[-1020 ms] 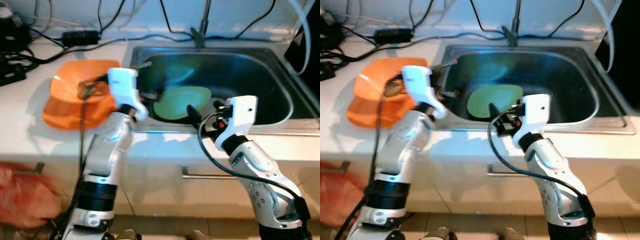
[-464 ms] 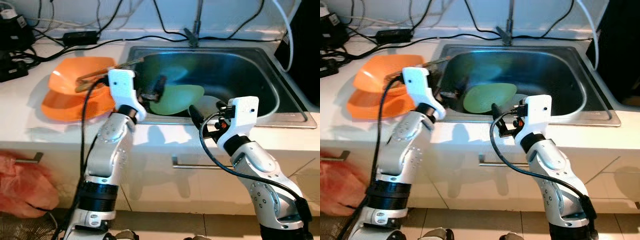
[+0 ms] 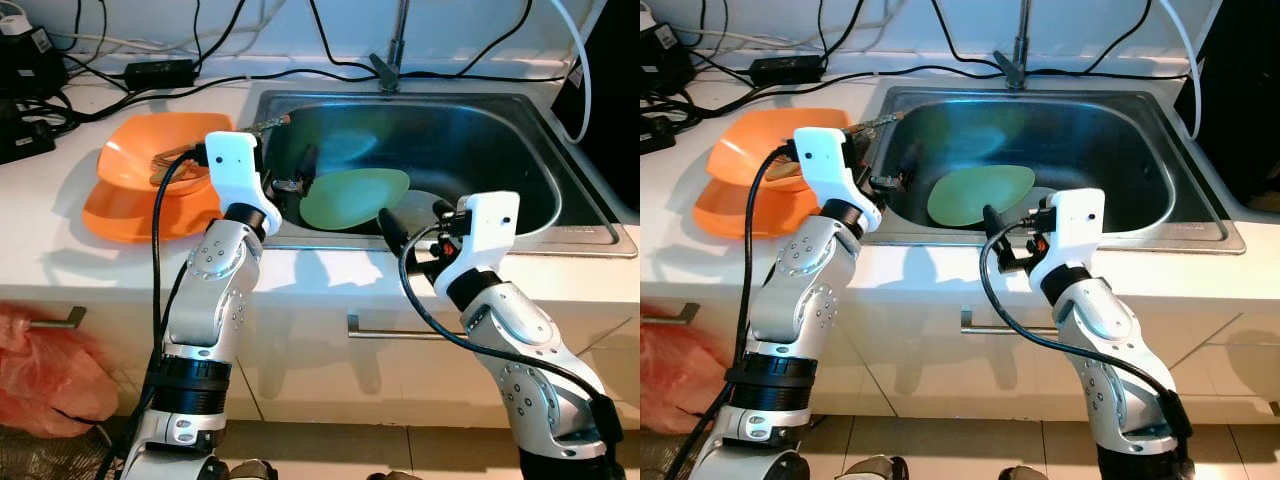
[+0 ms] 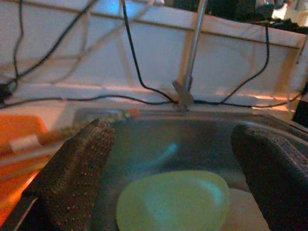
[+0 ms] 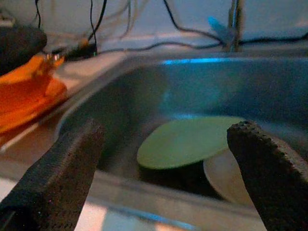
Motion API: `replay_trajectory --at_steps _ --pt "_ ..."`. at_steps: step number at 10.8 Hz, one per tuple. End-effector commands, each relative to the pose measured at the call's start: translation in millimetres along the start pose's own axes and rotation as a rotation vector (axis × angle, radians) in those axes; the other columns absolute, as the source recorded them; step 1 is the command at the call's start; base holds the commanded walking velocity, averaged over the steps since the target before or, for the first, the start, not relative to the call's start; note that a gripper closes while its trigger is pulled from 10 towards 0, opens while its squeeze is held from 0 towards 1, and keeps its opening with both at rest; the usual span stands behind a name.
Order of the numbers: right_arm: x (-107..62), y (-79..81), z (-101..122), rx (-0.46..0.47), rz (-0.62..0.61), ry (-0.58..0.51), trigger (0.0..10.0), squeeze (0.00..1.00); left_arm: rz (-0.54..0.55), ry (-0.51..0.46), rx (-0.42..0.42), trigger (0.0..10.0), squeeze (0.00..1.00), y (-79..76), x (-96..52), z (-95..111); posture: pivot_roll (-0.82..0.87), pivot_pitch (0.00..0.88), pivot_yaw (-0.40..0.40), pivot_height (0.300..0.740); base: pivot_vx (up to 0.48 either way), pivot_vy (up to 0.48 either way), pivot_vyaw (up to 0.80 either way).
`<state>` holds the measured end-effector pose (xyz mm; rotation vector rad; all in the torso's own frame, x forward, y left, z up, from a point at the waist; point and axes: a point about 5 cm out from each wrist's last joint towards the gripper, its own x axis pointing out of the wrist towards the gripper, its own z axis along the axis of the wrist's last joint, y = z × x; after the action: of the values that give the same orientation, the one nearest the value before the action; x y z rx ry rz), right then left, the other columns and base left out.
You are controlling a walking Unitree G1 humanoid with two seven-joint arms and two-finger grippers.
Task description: Kitchen organization
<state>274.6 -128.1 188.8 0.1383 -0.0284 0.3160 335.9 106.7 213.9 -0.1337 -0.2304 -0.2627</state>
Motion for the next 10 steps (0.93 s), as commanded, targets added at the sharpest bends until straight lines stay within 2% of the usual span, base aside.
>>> replay_trajectory --at_steps 1,2,4,6,7,8,10 --pt "-0.6 -0.7 14.4 -0.011 -0.012 -0.072 10.0 0.0 0.013 -0.058 0.026 10.0 0.0 -0.9 1.6 12.5 -0.03 0.093 0.044 0.74 0.0 0.0 0.0" --pt "-0.7 -0.2 15.3 -0.01 -0.011 -0.076 10.0 0.0 0.019 -0.061 0.032 10.0 0.0 -0.4 0.7 12.6 -0.03 0.094 0.043 0.74 0.0 0.0 0.0" --pt "-3.4 5.3 11.2 0.002 0.001 -0.064 10.0 0.0 0.062 -0.025 0.055 10.0 0.0 3.3 -4.1 -0.7 -0.03 0.117 0.038 0.74 0.0 0.0 0.0" --pt "-7.6 12.4 11.1 0.036 0.018 -0.055 10.0 0.0 0.096 -0.038 0.17 10.0 0.0 9.1 -3.1 0.5 -0.04 0.141 0.037 0.74 0.0 0.0 0.0" --pt "-8.4 21.4 7.9 0.124 0.09 -0.018 10.0 0.0 0.125 -0.055 0.237 10.0 0.0 12.2 -4.2 5.4 -0.04 0.154 0.038 0.74 0.0 0.0 0.0" --pt "-12.6 33.5 4.4 0.145 0.183 0.024 10.0 0.0 0.154 -0.053 0.3 10.0 0.0 17.1 5.2 9.0 -0.04 0.172 0.041 0.74 0.0 0.0 0.0" --pt "-18.5 36.8 2.0 0.14 0.207 0.05 10.0 0.0 0.158 -0.042 0.329 10.0 0.0 19.5 11.7 9.1 -0.05 0.192 0.044 0.74 0.0 0.0 0.0"
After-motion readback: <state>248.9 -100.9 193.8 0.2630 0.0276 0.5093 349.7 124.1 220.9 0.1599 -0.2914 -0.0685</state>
